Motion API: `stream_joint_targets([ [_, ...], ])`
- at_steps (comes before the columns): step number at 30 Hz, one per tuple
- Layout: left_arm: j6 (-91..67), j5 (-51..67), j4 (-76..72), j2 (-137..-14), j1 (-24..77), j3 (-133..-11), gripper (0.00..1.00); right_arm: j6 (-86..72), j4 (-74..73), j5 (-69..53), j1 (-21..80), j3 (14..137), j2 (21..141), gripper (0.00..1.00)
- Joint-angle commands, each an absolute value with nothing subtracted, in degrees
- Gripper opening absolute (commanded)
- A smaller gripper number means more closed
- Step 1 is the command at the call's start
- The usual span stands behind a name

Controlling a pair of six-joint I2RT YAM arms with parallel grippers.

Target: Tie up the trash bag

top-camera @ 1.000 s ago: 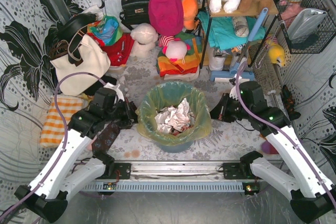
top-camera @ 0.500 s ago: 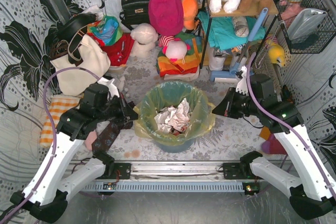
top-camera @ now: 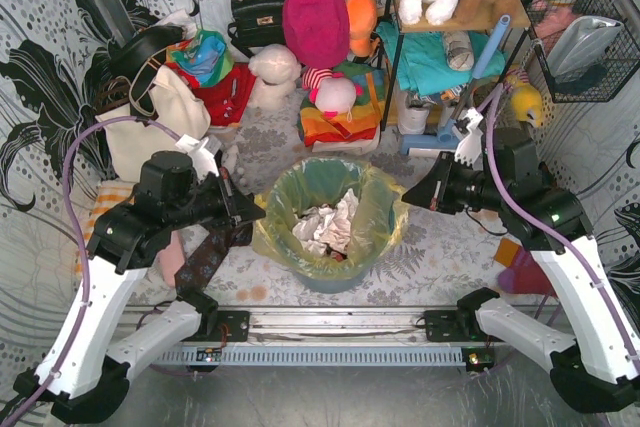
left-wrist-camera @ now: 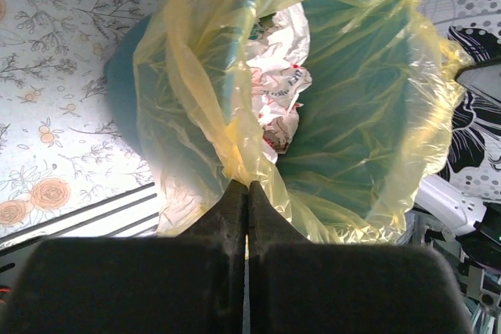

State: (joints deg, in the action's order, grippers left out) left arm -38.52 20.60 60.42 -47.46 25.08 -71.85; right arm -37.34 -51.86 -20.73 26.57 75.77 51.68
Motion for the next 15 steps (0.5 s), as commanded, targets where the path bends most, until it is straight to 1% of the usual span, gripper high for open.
stream_joint_targets([
  [1,-38.5,23.1,58.4,-47.3,25.3,-75.3,0.0,-38.8,-46.7,-23.6,26.9,77.3,52.0,0.0],
  [5,-39.6,24.3,56.7,-47.1,25.3,-75.3,0.0,-39.7,-44.1,-24.7,26.9,77.6,52.7,0.0],
  [9,-39.8,23.0,55.6,-47.5,25.3,-75.4,0.0,-40.4,-41.2,-25.3,26.9,77.8,53.3,0.0],
  [15,-40.4,22.4,50.4,-49.3,25.3,-72.8,0.0,-41.4,-36.9,-25.6,26.9,80.6,54.9,0.0],
])
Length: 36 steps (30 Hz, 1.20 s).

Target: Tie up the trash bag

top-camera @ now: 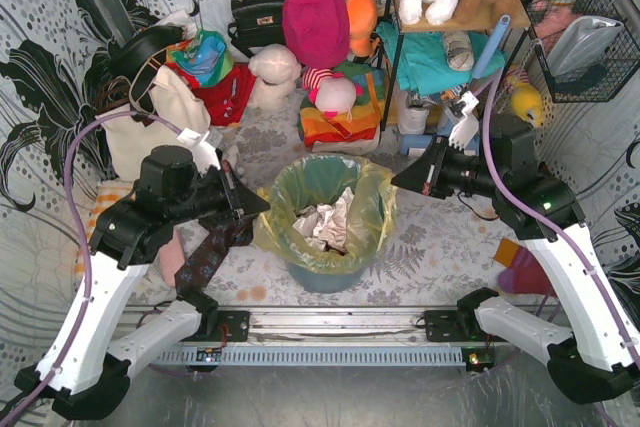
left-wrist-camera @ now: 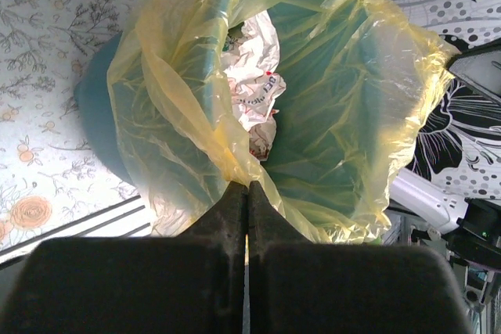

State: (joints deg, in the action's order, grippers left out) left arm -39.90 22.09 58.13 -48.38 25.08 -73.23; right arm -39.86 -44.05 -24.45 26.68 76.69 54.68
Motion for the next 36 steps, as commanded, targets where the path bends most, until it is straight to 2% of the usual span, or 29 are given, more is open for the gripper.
stream_joint_targets([
  [1,-40.0,22.3,49.9,-49.9,25.3,-72.8,0.0,-41.4,-36.1,-25.6,26.9,81.2,55.2,0.0],
  [11,-35.5,23.4,45.2,-59.9,25.3,-74.2,0.0,-41.1,-29.2,-25.4,26.8,88.3,60.1,0.0],
  [19,-32.8,18.2,52.3,-59.6,25.3,-78.9,0.0,-37.3,-40.6,-19.3,26.8,85.4,59.6,0.0],
  [24,-34.3,18.4,54.5,-56.7,25.3,-78.9,0.0,-38.4,-42.8,-21.3,26.9,77.9,55.0,0.22],
  [32,-36.8,19.9,55.9,-51.4,25.3,-74.1,0.0,-39.9,-47.9,-23.2,26.9,67.9,47.5,0.51],
  [36,-37.7,20.9,56.5,-50.0,25.3,-72.6,0.0,-41.2,-45.3,-25.4,26.9,63.3,46.6,0.56],
])
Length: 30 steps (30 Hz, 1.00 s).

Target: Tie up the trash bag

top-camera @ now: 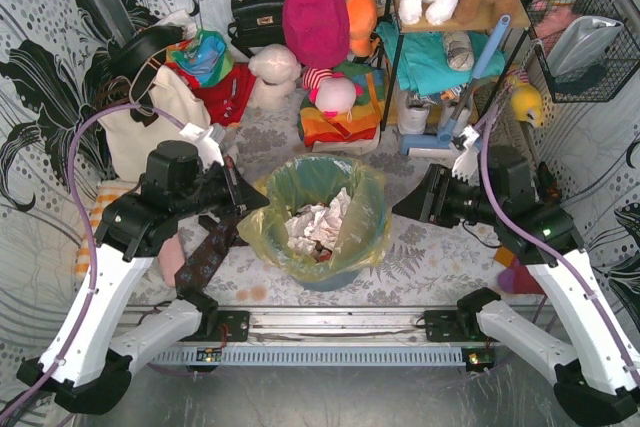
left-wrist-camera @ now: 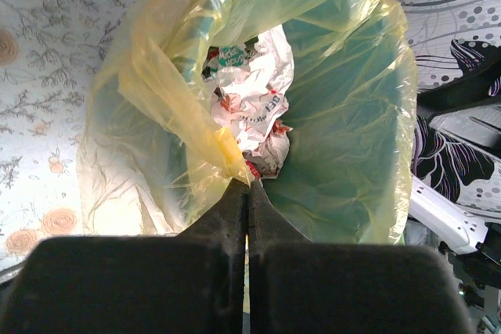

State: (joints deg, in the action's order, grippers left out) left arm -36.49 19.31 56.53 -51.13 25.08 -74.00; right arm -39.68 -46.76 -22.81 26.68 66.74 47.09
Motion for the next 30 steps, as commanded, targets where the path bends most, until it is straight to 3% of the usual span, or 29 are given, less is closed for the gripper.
stream_joint_targets([
  [1,-37.8,21.1,56.8,-49.7,25.3,-72.4,0.0,-41.4,-44.6,-25.7,26.9,62.2,46.4,0.57],
  [11,-39.0,22.6,57.1,-47.5,25.3,-71.3,0.0,-42.5,-40.2,-28.1,26.8,57.1,47.4,0.59],
  [23,-38.8,23.6,57.3,-47.5,25.3,-71.3,0.0,-44.9,-35.8,-32.1,27.0,52.7,46.2,0.51],
  [28,-38.8,23.6,57.2,-47.5,25.3,-70.9,0.0,-47.5,-30.3,-36.0,26.9,49.6,44.7,0.6],
  [30,-39.1,23.7,57.2,-47.4,25.3,-71.2,0.0,-47.3,-31.0,-35.1,27.0,49.4,44.6,0.55],
])
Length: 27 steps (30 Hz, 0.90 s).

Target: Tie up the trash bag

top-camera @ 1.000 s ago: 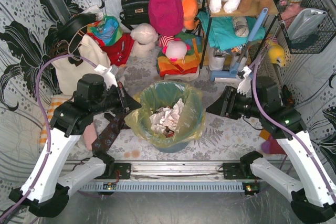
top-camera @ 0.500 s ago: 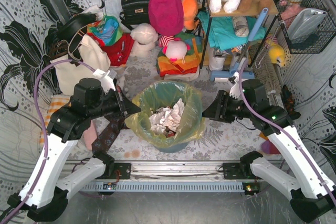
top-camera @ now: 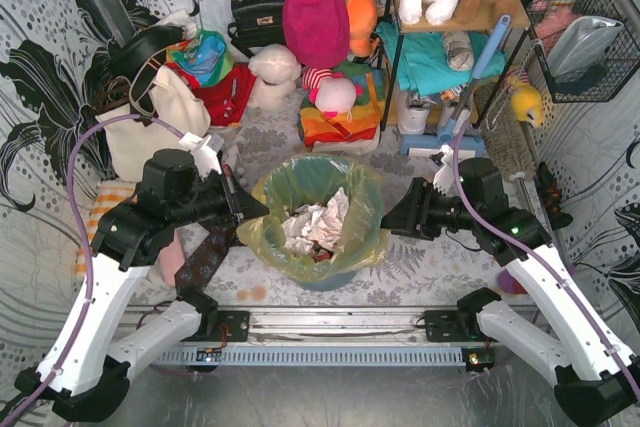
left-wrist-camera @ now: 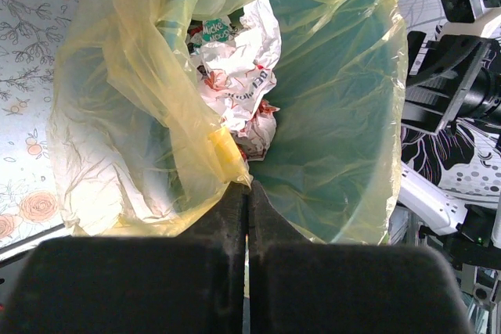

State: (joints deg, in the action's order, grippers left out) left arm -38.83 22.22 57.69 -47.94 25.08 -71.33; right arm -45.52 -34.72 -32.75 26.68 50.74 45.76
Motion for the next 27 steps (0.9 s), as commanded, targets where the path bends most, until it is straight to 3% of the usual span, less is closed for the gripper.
stream_joint_targets([
  [1,-39.2,23.8,57.3,-47.4,25.3,-71.5,0.0,-46.9,-31.7,-34.8,26.9,49.4,44.8,0.48],
  [5,-39.2,23.7,58.4,-47.2,25.3,-73.1,0.0,-46.7,-32.5,-34.3,26.9,49.0,44.9,0.26],
  [8,-39.1,23.2,59.5,-47.5,25.3,-74.9,0.0,-46.8,-32.9,-33.5,27.0,49.7,44.5,0.02],
  [27,-44.8,32.6,48.1,-46.9,25.3,-75.9,0.0,-44.7,-38.3,-30.6,27.0,65.0,44.7,0.0],
])
